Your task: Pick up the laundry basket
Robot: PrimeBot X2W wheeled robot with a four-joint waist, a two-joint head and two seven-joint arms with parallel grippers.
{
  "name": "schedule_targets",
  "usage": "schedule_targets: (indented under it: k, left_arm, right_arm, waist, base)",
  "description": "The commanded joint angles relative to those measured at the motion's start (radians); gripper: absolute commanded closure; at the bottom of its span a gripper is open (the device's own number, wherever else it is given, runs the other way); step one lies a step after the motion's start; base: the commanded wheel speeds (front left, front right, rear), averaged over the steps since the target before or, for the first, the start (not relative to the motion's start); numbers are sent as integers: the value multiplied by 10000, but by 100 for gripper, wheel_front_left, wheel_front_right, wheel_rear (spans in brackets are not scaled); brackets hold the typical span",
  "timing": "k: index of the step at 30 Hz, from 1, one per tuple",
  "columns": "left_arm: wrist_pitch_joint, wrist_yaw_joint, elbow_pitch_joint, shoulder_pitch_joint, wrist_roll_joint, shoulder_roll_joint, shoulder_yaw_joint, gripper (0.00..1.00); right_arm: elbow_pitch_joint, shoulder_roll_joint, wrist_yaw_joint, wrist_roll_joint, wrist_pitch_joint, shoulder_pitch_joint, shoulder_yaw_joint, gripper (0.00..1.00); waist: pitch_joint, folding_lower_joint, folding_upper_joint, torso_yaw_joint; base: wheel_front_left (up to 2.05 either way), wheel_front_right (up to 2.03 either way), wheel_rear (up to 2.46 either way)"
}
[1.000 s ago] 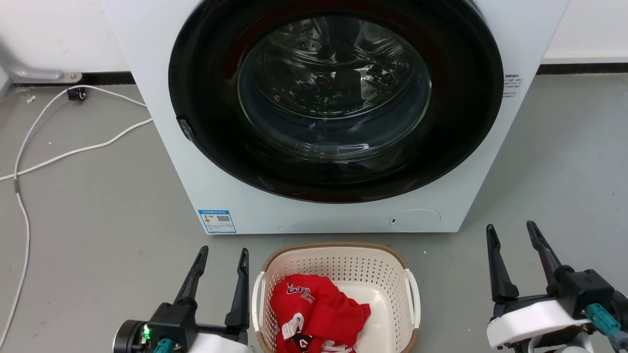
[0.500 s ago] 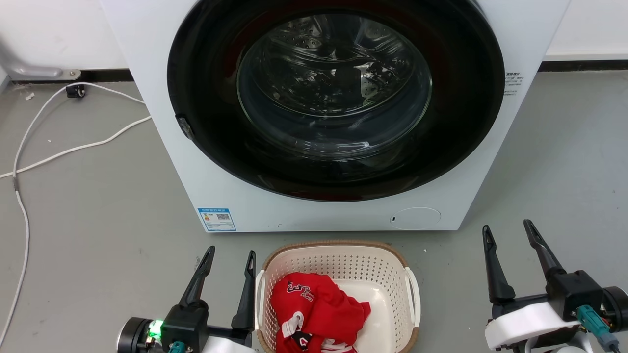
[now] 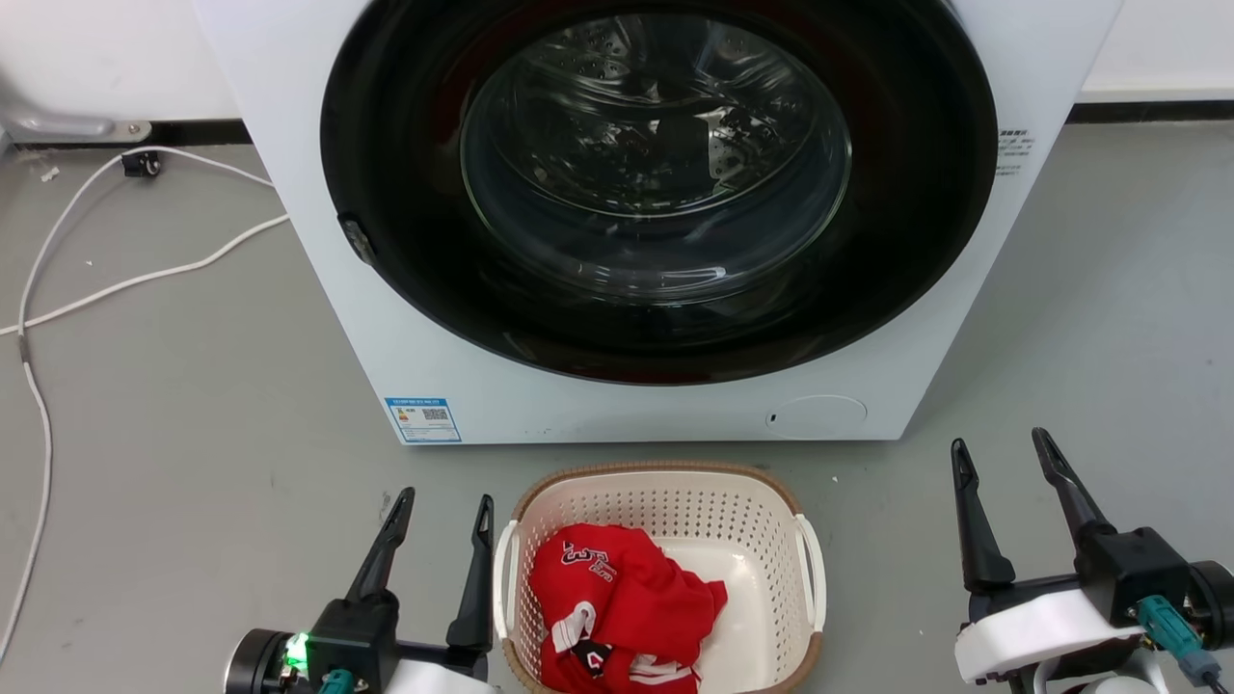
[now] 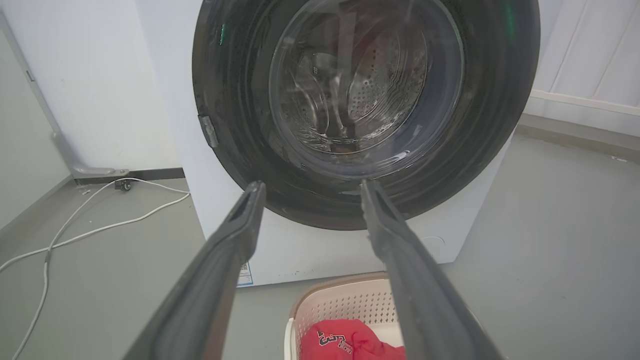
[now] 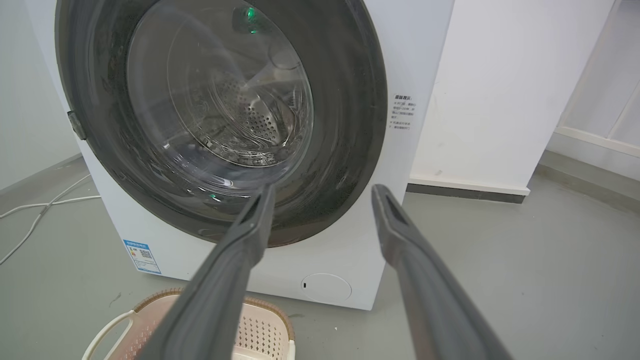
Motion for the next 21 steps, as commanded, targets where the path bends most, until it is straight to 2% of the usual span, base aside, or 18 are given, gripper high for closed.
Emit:
schedule_targets:
  k: [1, 6, 11, 21]
  left_arm:
    - [-25, -43, 62, -52, -108, -9, 92, 0]
    - [-25, -160, 233, -347, -104, -16, 234, 0]
    - [-25, -338, 666, -1043, -53, -18, 427, 0]
    - [-24, -835, 2297, -3380, 13, 446, 796, 0]
  right_arm:
    - [68, 2, -3, 159, -18, -134, -12, 0]
    - [224, 2, -3, 255, -18, -467, 27, 0]
    - [518, 2, -3, 128, -18, -1121, -24, 0]
    - [2433, 5, -5, 292, 283, -3277, 96, 0]
  waist:
    - [118, 0, 0, -31]
    - [852, 0, 0, -122]
    - [2100, 0, 0, -161]
    - [4865, 0, 0, -158]
  base:
    - [0, 0, 0]
    - [0, 0, 0]
    - [0, 0, 0]
    - [0, 0, 0]
